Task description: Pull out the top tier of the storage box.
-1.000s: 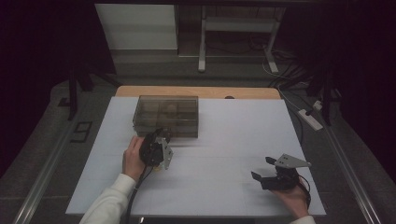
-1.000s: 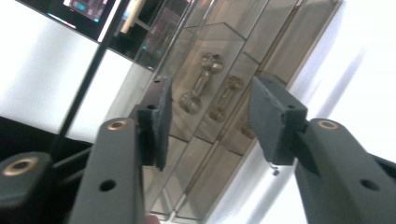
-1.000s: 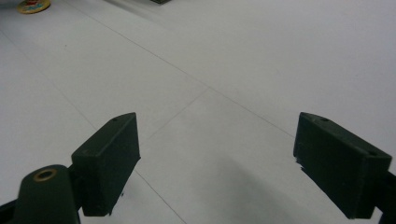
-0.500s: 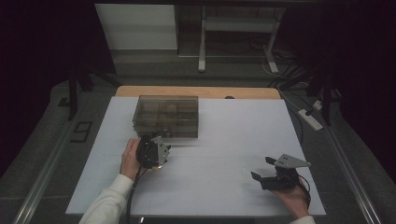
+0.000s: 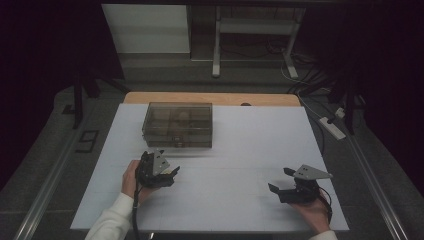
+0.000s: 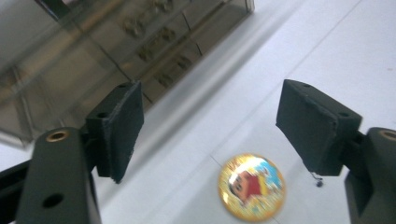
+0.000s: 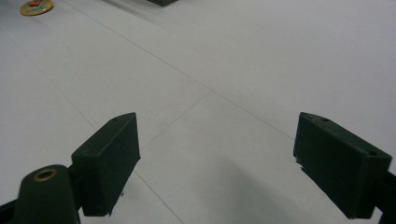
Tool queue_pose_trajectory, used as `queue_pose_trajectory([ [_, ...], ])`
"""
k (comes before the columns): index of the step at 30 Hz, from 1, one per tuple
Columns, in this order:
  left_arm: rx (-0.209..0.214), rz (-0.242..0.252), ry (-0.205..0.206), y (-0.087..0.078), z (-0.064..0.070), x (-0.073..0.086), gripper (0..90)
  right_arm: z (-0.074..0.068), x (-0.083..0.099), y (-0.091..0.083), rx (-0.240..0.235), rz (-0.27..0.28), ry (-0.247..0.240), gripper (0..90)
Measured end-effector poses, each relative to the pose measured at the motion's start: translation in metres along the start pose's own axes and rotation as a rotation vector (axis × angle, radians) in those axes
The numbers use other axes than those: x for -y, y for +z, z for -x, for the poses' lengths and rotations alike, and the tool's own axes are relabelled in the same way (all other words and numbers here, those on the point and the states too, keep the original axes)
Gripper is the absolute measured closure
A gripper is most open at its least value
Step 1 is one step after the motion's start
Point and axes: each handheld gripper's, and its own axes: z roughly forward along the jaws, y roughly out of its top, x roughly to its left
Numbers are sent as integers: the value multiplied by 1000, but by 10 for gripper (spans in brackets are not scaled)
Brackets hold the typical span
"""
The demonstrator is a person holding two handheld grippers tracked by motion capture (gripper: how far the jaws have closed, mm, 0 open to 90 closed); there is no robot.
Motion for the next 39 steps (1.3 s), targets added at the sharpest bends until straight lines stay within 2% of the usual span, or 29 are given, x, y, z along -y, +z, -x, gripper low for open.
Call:
queue_pose_trajectory([
  [1, 0, 0, 0, 0, 0, 0, 231, 0, 0, 0, 0, 0, 0, 139],
  [2, 15, -11, -37, -3, -2, 4, 227, 0, 0, 0, -1, 7, 3, 139],
  [3, 18, -14, -55, -5, -3, 5, 224, 0, -1, -1, 1, 10, 4, 139],
  [4, 18, -14, -55, -5, -3, 5, 223, 0, -1, -1, 1, 10, 4, 139],
  [6, 27, -20, -112, -10, -7, 11, 222, -1, -1, -1, 1, 15, 2, 139],
  [7, 27, -20, -112, -10, -7, 11, 221, -1, -2, 0, 3, 15, 3, 139],
  [8, 22, -26, -141, -14, -8, 16, 222, -1, -2, 0, 3, 17, 6, 139],
  [9, 20, -32, -147, -15, -9, 18, 224, -1, -2, 0, 2, 15, 6, 139],
  [13, 19, -38, -150, -19, -10, 22, 224, -2, -4, 2, 0, 15, 4, 139],
  [19, 58, -27, -184, -20, -17, 22, 222, -4, -11, 9, -15, 21, 2, 139],
  [26, 80, -30, -183, -18, -20, 20, 220, -5, -14, 14, -17, 15, 6, 139],
  [28, 93, -24, -193, -18, -22, 19, 220, -7, -16, 16, -19, 16, 5, 139],
  [34, 99, -31, -199, -16, -26, 19, 212, -11, -25, 26, -48, 14, -2, 139],
  [39, 109, -28, -222, -16, -30, 21, 208, -13, -31, 31, -62, 19, 0, 139],
])
